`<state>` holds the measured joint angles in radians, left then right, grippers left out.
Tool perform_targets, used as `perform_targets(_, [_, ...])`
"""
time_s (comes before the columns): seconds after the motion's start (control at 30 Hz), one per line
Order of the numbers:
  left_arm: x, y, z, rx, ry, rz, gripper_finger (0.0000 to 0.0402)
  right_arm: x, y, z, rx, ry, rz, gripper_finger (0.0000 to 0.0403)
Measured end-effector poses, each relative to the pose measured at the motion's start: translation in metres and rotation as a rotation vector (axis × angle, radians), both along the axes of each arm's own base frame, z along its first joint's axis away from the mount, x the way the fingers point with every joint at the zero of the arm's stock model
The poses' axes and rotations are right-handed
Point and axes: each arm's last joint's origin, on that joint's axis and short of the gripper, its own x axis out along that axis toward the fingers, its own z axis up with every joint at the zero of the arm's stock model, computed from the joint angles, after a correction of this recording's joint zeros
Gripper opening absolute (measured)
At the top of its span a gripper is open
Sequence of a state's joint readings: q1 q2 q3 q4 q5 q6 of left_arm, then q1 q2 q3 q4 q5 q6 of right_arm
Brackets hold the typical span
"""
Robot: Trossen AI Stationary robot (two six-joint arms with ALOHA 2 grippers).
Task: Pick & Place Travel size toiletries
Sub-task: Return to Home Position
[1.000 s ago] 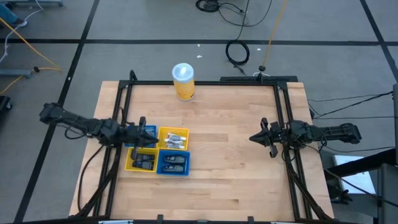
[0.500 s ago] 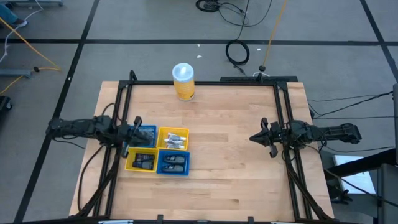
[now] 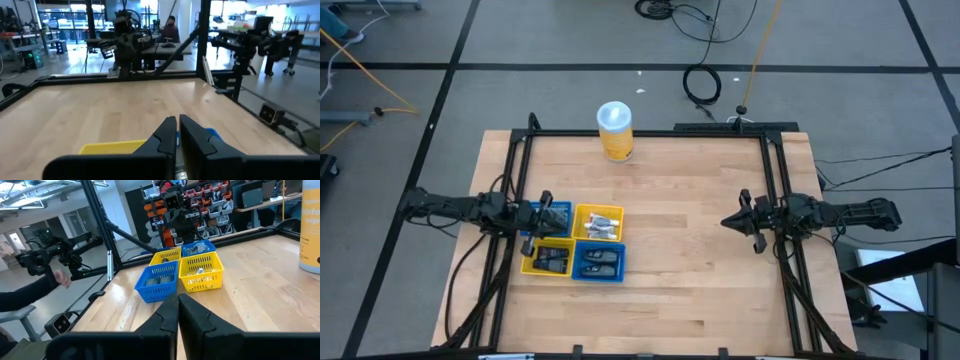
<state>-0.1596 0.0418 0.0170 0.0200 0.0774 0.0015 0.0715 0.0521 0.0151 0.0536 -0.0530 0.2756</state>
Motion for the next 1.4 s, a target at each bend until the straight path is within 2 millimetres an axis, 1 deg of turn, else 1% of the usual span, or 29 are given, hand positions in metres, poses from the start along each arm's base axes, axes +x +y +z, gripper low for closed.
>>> perform_targets(0.3, [0.000, 0.000, 0.000, -0.006, 0.000, 0.000, 0.0002, 0.000, 0.000, 0.000, 0.000, 0.003, 0.001, 0.0004])
perform_targets(0.47, [0.000, 0.000, 0.000, 0.001, -0.001, 0.002, 0.0015, 0.000, 0.000, 0.000, 0.000, 0.003, 0.001, 0.0004])
perform_targets(0.57, [-0.001, 0.001, 0.002, 0.019, -0.032, 0.012, 0.0025, 0.000, 0.000, 0.000, 0.000, 0.002, 0.001, 0.0004])
perform_targets(0.67, [-0.002, 0.005, 0.003, 0.026, -0.042, 0.058, 0.0028, 0.000, 0.000, 0.000, 0.000, 0.002, 0.001, 0.0004])
perform_targets(1.03, [-0.001, 0.011, 0.002, 0.064, -0.039, 0.168, 0.0002, 0.000, 0.000, 0.000, 0.000, 0.002, 0.001, 0.0004])
perform_targets(1.2, [-0.001, 0.012, 0.002, 0.089, -0.041, 0.173, 0.0016, 0.000, 0.000, 0.000, 0.000, 0.003, 0.001, 0.0004])
perform_targets(1.4, [-0.001, 0.012, 0.002, 0.078, -0.039, 0.172, 0.0031, 0.000, 0.000, 0.000, 0.000, 0.002, 0.001, 0.0004])
